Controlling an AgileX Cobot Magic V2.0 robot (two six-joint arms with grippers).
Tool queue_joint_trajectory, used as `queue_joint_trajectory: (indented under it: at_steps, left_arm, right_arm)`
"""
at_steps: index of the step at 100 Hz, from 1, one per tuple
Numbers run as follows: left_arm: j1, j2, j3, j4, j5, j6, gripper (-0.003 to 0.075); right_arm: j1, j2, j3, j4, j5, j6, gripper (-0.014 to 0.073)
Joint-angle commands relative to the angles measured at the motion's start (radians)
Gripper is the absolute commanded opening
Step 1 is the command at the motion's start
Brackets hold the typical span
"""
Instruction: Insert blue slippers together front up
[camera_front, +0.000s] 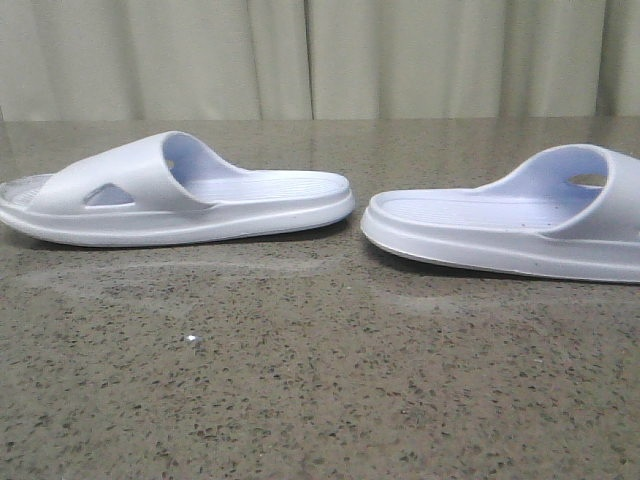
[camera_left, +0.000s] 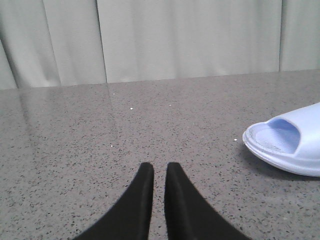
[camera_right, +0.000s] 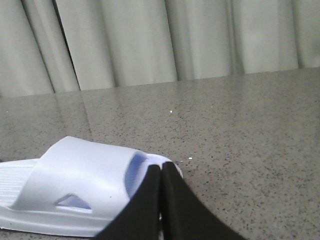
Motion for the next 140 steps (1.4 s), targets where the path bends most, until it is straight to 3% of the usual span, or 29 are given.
queue_joint_trajectory:
  at_steps: [1,140]
  left_arm:
    - [0.004,-0.03,0.009,-0.01,-0.08,-0.01,0.0016]
    - [0.004,-0.03,0.009,-0.01,-0.084,-0.01,0.0016]
  right_arm:
    - [-0.006,-0.02,0.021,-0.002,-0.074,-0.013,-0.0107]
    - [-0.006,-0.02,0.021,-0.002,-0.105,-0.013,-0.0107]
